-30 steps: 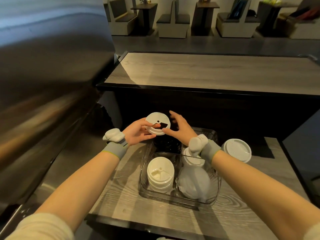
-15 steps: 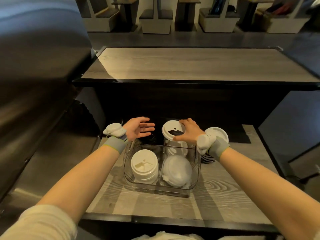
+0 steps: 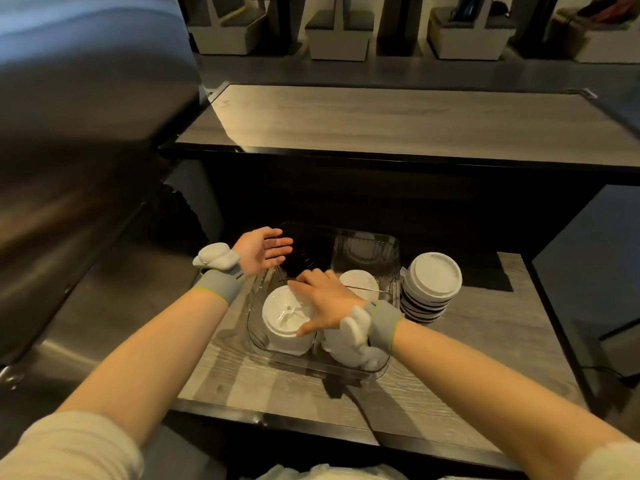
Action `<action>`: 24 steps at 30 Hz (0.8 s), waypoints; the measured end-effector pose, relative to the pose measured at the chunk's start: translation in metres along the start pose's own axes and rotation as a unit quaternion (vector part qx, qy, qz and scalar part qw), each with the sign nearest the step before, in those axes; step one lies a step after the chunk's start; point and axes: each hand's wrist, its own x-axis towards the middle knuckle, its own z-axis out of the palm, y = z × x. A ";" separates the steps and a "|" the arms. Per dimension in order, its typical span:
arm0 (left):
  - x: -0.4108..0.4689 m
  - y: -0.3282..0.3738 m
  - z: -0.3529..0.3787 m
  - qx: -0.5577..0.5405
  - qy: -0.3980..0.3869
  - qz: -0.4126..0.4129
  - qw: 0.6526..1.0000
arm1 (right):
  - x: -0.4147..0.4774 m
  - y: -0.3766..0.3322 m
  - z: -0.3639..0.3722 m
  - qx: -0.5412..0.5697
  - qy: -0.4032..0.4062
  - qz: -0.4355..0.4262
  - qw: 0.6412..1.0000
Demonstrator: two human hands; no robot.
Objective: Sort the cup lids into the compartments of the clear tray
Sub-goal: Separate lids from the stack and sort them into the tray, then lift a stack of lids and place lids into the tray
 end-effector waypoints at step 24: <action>-0.041 -0.033 0.203 -0.002 -0.238 -0.343 0.909 | -0.135 0.159 -0.028 0.434 0.229 0.456 0.742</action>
